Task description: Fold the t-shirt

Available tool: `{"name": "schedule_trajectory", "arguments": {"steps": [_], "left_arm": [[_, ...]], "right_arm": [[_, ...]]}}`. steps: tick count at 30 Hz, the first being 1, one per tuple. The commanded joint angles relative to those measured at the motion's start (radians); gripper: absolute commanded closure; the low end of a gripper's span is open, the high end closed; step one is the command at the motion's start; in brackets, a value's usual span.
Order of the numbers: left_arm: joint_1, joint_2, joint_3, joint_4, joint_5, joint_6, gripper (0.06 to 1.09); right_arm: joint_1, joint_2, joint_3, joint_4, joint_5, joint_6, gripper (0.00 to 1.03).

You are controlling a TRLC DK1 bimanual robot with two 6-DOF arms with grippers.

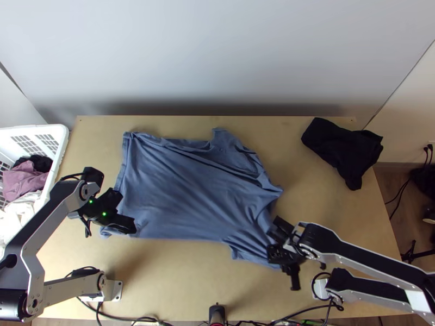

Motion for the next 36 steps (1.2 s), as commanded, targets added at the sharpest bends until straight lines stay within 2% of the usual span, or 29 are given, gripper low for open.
{"name": "schedule_trajectory", "arguments": {"steps": [1, 9, 17, 23, 31, 36], "left_arm": [[0.002, -0.012, 0.009, -0.027, 0.001, 0.014, 0.11], [0.004, -0.043, 0.029, -0.089, 0.001, 0.031, 0.11], [0.027, -0.084, 0.077, -0.193, -0.014, 0.041, 0.11], [0.114, -0.095, 0.029, -0.136, -0.141, 0.07, 0.11], [0.14, -0.099, -0.083, -0.067, -0.203, 0.087, 0.11], [0.134, -0.095, -0.132, -0.03, -0.204, 0.087, 0.11]], "right_arm": [[0.031, -0.085, -0.034, -0.151, 0.005, -0.063, 1.0], [0.099, -0.112, -0.009, -0.277, 0.031, -0.113, 1.0], [0.1, -0.08, 0.06, -0.251, 0.035, -0.123, 1.0], [0.081, -0.078, 0.066, -0.234, 0.037, -0.118, 1.0], [0.061, -0.083, 0.074, -0.228, 0.041, -0.113, 1.0], [0.054, -0.085, 0.074, -0.228, 0.045, -0.113, 1.0]]}}
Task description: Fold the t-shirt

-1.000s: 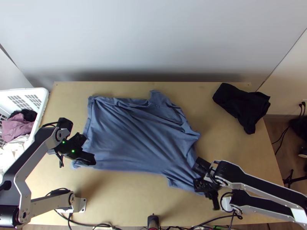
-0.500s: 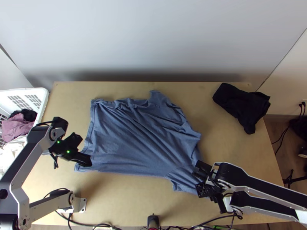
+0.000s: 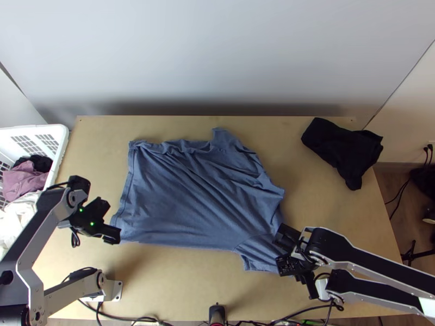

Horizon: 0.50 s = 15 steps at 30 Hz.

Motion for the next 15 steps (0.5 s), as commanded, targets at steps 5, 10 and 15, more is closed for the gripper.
{"name": "schedule_trajectory", "arguments": {"steps": [5, 10, 15], "left_arm": [[0.005, 0.007, -0.088, 0.091, -0.021, 0.0, 0.11], [-0.004, 0.022, -0.085, 0.139, -0.021, -0.015, 0.2], [-0.009, 0.065, -0.09, 0.199, -0.021, -0.032, 0.24]], "right_arm": [[-0.02, -0.002, -0.001, 0.003, 0.004, 0.004, 1.0], [-0.026, -0.003, -0.004, 0.003, 0.002, 0.004, 1.0], [-0.032, -0.003, -0.005, 0.005, 0.004, 0.004, 1.0]]}}
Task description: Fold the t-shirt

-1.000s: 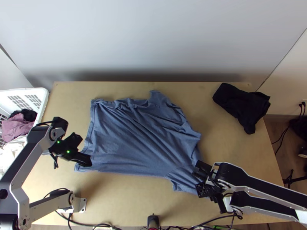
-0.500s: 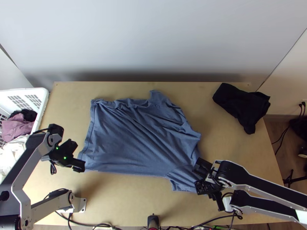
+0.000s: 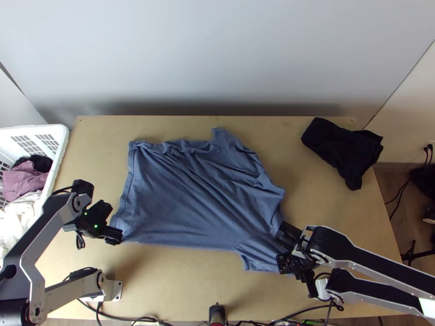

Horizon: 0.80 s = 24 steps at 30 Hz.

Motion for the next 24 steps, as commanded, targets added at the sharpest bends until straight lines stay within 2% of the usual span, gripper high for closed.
{"name": "schedule_trajectory", "arguments": {"steps": [1, 2, 5, 7, 13, 19, 24], "left_arm": [[-0.012, 0.046, -0.008, 0.066, 0.003, -0.018, 0.31], [-0.017, 0.054, -0.007, 0.065, 0.008, -0.02, 0.41], [-0.021, 0.044, -0.001, 0.051, 0.011, -0.03, 0.83], [-0.018, 0.026, 0.004, 0.011, 0.011, -0.027, 1.04], [0.013, -0.061, 0.041, -0.148, 0.011, 0.039, 1.05], [0.054, -0.115, 0.074, -0.222, 0.012, 0.077, 1.05], [0.132, -0.12, 0.048, -0.29, 0.006, 0.16, 1.05]], "right_arm": [[-0.009, 0.0, -0.003, 0.001, 0.0, 0.0, 1.0], [-0.011, 0.0, -0.004, 0.0, 0.0, 0.0, 1.0], [-0.015, 0.0, -0.004, 0.0, 0.0, 0.0, 1.0], [-0.017, -0.002, -0.006, 0.001, 0.001, 0.0, 1.0], [-0.023, -0.003, -0.007, 0.006, 0.012, -0.007, 1.0], [-0.022, 0.006, 0.029, 0.01, 0.015, -0.013, 1.0], [-0.012, 0.029, 0.071, 0.006, 0.014, -0.013, 1.0]]}}
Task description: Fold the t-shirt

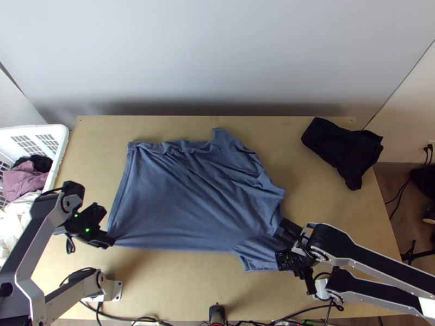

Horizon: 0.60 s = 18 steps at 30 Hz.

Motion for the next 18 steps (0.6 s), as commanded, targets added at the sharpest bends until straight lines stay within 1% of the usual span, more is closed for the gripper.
{"name": "schedule_trajectory", "arguments": {"steps": [1, 5, 9, 12, 15, 18], "left_arm": [[0.103, -0.026, -0.005, -0.1, -0.012, 0.099, 1.05], [0.201, -0.025, 0.028, -0.191, -0.023, 0.193, 1.05], [0.279, -0.022, 0.034, -0.267, -0.083, 0.273, 1.05], [0.34, -0.012, 0.023, -0.29, -0.127, 0.323, 1.05], [0.393, -0.006, 0.024, -0.298, -0.135, 0.371, 1.05], [0.397, 0.003, 0.024, -0.301, -0.135, 0.375, 1.05]], "right_arm": [[0.015, 0.027, 0.056, -0.008, 0.002, 0.001, 1.0], [0.028, 0.045, 0.091, -0.026, 0.002, -0.001, 1.0], [0.052, 0.047, 0.092, -0.044, -0.001, -0.001, 1.0], [0.064, 0.05, 0.085, -0.06, -0.003, -0.005, 1.0], [0.075, 0.053, 0.079, -0.098, -0.004, -0.015, 1.0], [0.082, 0.053, 0.083, -0.126, -0.007, -0.021, 1.0]]}}
